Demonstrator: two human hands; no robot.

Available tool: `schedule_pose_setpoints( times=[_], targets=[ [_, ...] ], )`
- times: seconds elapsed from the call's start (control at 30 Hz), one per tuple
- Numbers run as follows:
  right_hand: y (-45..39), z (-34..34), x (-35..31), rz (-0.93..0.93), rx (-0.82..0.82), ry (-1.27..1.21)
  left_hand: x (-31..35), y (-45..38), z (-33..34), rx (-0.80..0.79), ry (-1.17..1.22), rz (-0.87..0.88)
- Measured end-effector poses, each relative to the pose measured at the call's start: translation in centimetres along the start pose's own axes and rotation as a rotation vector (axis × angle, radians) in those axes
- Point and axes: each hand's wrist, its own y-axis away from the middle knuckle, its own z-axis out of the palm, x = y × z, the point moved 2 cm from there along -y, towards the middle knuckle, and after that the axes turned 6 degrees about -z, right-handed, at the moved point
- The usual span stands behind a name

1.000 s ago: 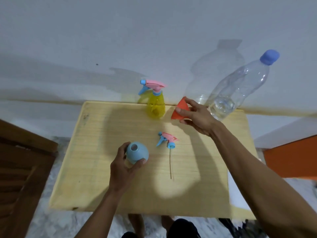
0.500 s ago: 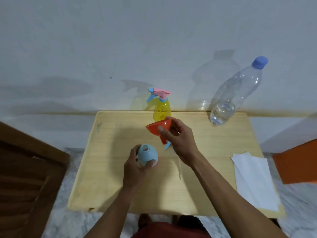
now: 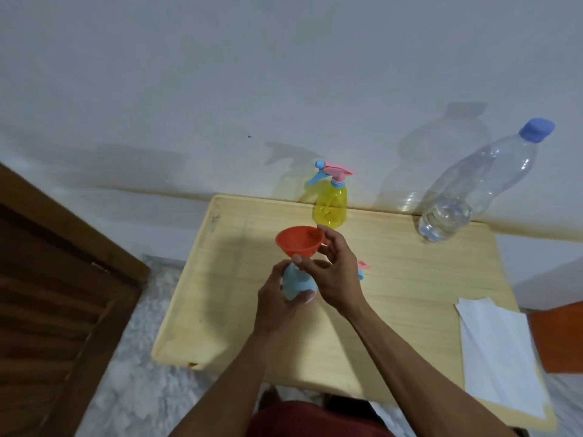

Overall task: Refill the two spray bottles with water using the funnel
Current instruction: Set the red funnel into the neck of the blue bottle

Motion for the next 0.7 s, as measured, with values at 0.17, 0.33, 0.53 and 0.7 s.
schedule_pose_setpoints(
  times=[0.17,0.33,0.53,0.7],
  targets=[
    [1.0,0.4,0.1,-0.025,-0.002,0.044,-0.1,0.1,0.0,0.005,-0.016,-0.002],
    [1.9,0.2,0.6,-0.049,0.000,0.108,0.4,0.2,-0.1,-0.001,-0.030,-0.028],
    [2.9,-0.3,1.0,-0.033,0.045,0.090,0.8,0.3,-0.2,-0.007,0.007,-0.049],
    [3.6,-0.4,0.8,-0.020,0.045,0.126,0.4,0.2,-0.2,-0.027,0.027,-0.064]
  ],
)
